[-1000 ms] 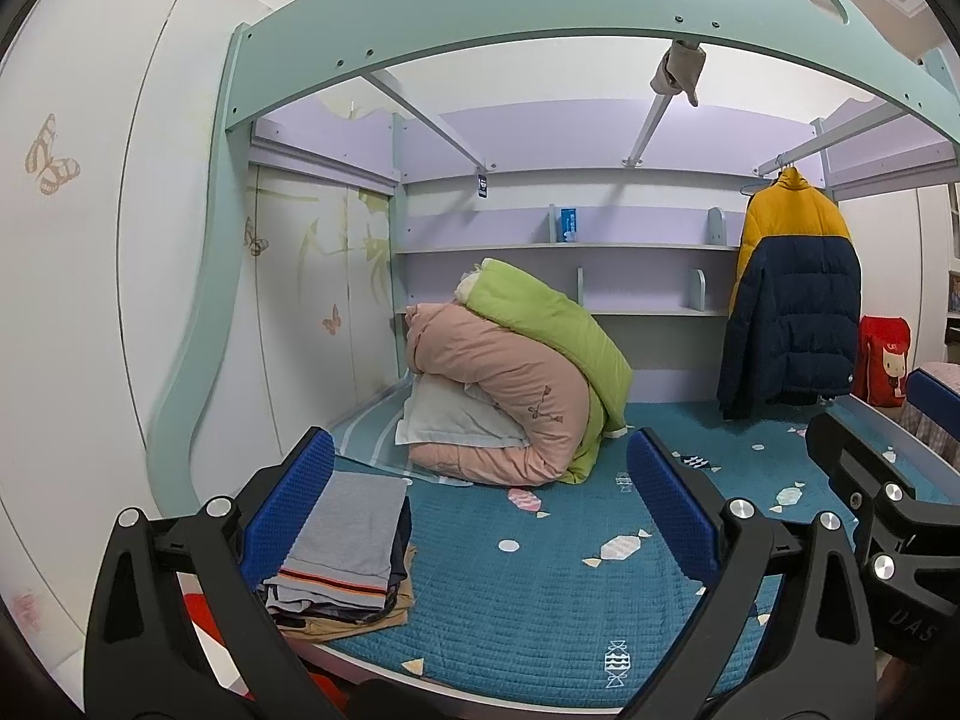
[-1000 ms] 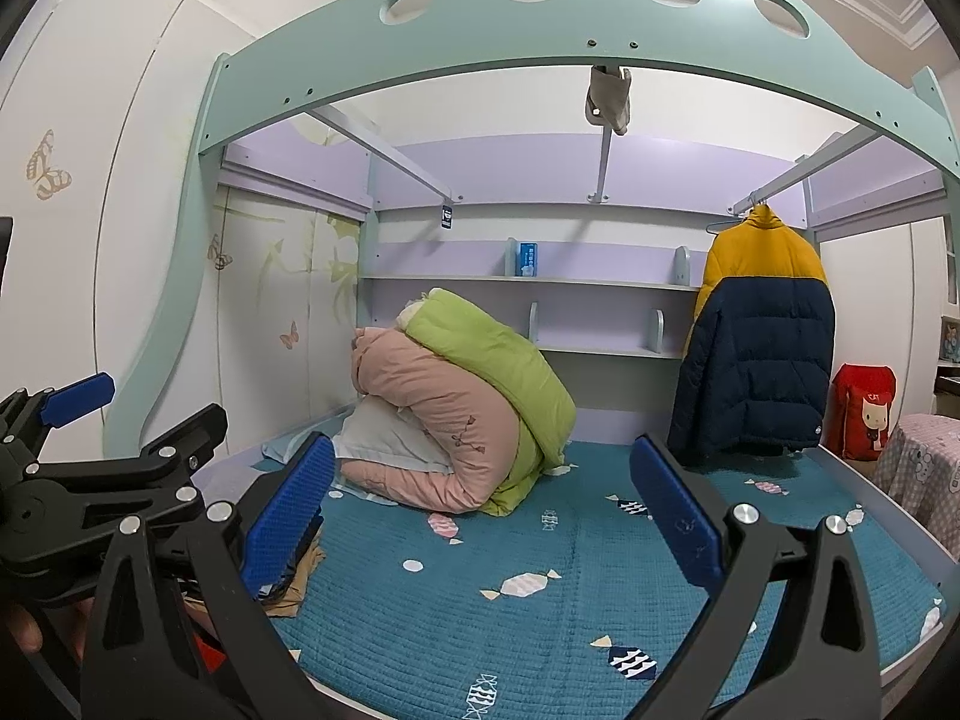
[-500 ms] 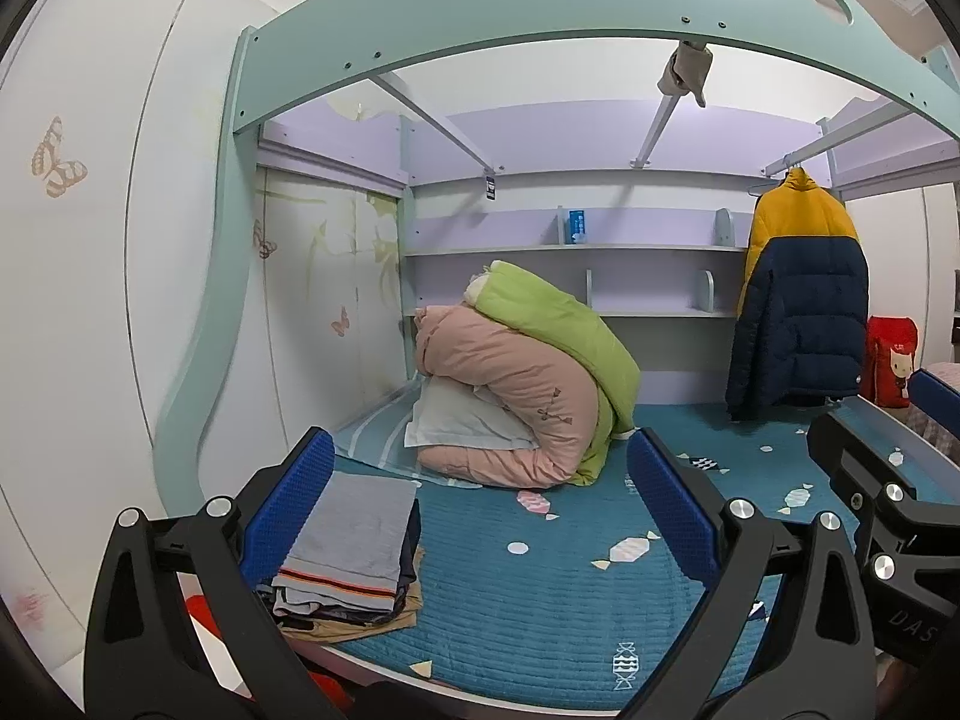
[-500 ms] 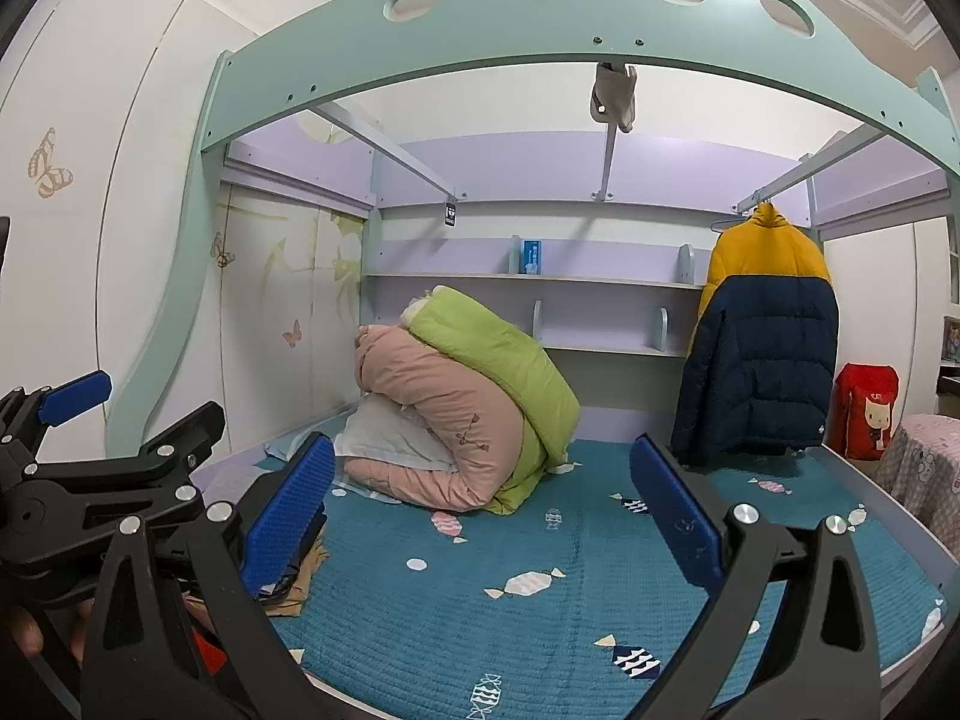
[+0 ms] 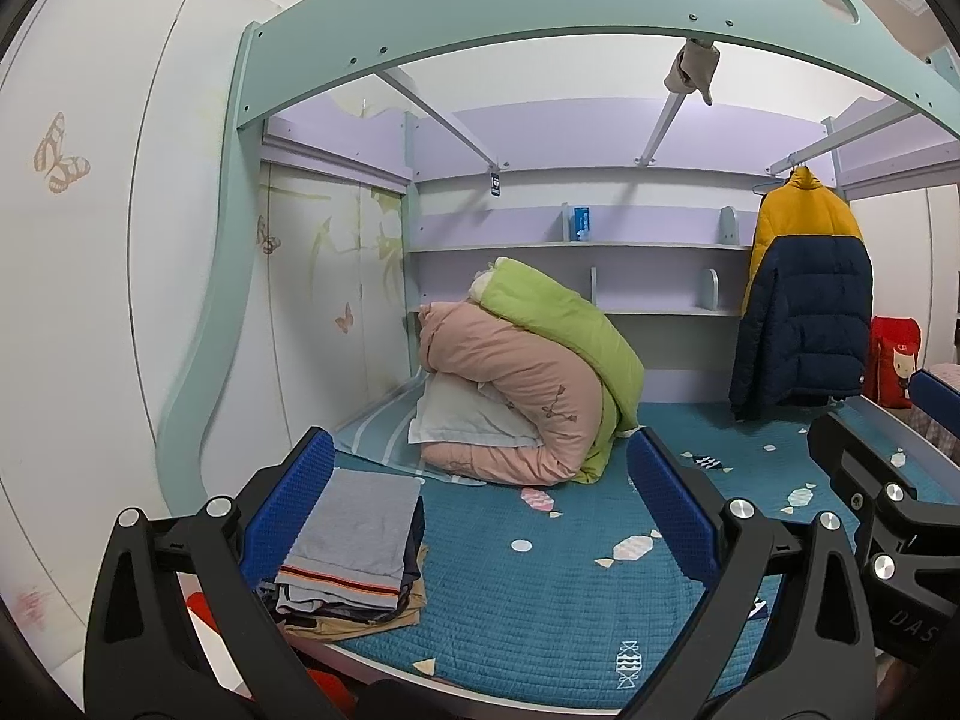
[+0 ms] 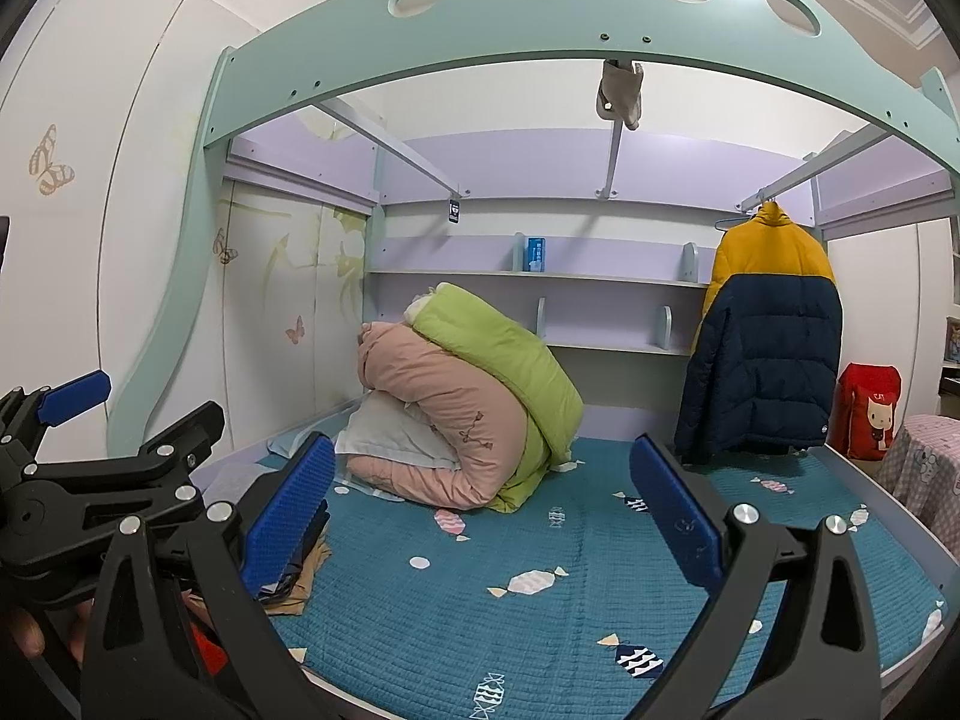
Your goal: Fold large clothes
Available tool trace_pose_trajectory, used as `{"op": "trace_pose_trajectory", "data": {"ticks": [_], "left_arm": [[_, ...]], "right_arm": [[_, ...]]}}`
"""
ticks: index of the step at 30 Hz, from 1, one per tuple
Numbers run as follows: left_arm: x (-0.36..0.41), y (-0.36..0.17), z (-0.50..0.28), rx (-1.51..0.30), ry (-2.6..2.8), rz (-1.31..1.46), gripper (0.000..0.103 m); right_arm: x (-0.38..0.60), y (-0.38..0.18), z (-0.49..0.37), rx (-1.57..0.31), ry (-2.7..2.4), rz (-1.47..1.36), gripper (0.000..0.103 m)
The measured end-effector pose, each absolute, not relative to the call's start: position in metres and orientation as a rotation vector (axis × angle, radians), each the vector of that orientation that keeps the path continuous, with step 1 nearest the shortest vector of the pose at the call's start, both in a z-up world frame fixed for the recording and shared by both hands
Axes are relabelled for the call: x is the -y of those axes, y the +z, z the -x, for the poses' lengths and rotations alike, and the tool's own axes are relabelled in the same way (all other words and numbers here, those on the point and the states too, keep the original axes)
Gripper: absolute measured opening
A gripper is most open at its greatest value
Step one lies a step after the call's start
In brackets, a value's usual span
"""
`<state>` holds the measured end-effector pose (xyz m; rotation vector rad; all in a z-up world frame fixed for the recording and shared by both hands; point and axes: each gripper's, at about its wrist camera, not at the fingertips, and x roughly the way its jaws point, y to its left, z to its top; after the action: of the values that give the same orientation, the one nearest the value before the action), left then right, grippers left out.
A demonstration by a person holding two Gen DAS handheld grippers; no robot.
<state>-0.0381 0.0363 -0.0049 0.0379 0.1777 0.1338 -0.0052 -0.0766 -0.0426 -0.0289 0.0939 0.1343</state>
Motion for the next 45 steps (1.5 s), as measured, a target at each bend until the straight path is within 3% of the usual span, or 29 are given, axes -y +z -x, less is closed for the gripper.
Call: {"op": "trace_pose_trajectory", "data": {"ticks": [45], "left_arm": [[-0.0395, -0.0058, 0.0409, -0.185, 0.150, -0.035, 0.098]], "right_arm": [[0.0793, -0.0426, 0.0009, -0.100, 0.147, 0.027, 0.095]]}}
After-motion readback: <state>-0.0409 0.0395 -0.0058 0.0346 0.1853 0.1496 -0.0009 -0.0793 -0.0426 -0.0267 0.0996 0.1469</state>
